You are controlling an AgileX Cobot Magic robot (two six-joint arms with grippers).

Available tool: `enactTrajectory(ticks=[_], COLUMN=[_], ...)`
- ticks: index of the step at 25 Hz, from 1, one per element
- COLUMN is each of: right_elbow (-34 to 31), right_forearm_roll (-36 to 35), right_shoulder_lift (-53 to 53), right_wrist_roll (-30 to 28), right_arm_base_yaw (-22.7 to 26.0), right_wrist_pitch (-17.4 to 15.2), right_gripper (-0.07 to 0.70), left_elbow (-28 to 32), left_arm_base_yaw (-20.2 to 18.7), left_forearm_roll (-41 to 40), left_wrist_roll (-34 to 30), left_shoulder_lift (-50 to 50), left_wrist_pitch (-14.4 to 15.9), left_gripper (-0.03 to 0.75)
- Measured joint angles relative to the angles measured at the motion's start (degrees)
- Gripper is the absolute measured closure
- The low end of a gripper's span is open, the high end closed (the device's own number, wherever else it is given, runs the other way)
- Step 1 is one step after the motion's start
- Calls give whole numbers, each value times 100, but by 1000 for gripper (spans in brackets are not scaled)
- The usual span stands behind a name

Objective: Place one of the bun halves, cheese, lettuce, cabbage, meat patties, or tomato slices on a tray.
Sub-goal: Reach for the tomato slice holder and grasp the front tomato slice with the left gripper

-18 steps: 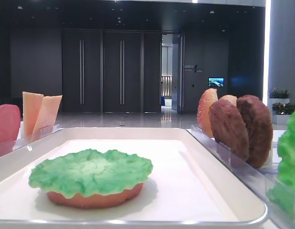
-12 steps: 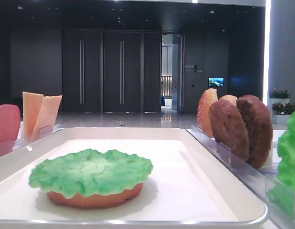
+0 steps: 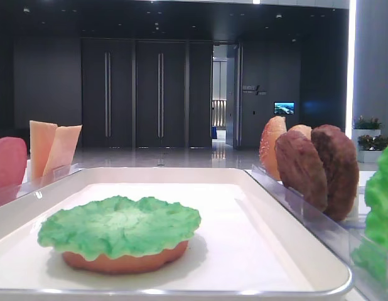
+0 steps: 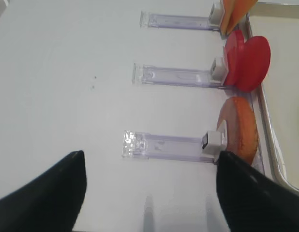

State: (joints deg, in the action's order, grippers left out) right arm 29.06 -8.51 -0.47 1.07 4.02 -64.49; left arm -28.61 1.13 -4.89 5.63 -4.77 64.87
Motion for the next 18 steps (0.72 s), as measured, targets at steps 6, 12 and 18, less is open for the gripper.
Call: enactTrajectory(ticks=[6, 12, 18], right_elbow=[0, 0, 0], right_forearm_roll=[0, 0, 0], right_shoulder_lift=[0, 0, 0], right_wrist_roll=[0, 0, 0], right_arm_base_yaw=[0, 0, 0], right_wrist_pitch=[3, 3, 3], right_gripper=[41, 41, 41], left_elbow=[-557, -1325, -2042], left_arm_base_yaw=[0, 0, 0], left_forearm_roll=[70, 115, 292], left_wrist_roll=[6, 5, -207], left_shoulder_lift=[-1173, -2514, -3753], left_wrist_pitch=[152, 156, 100], left_gripper=[73, 73, 73])
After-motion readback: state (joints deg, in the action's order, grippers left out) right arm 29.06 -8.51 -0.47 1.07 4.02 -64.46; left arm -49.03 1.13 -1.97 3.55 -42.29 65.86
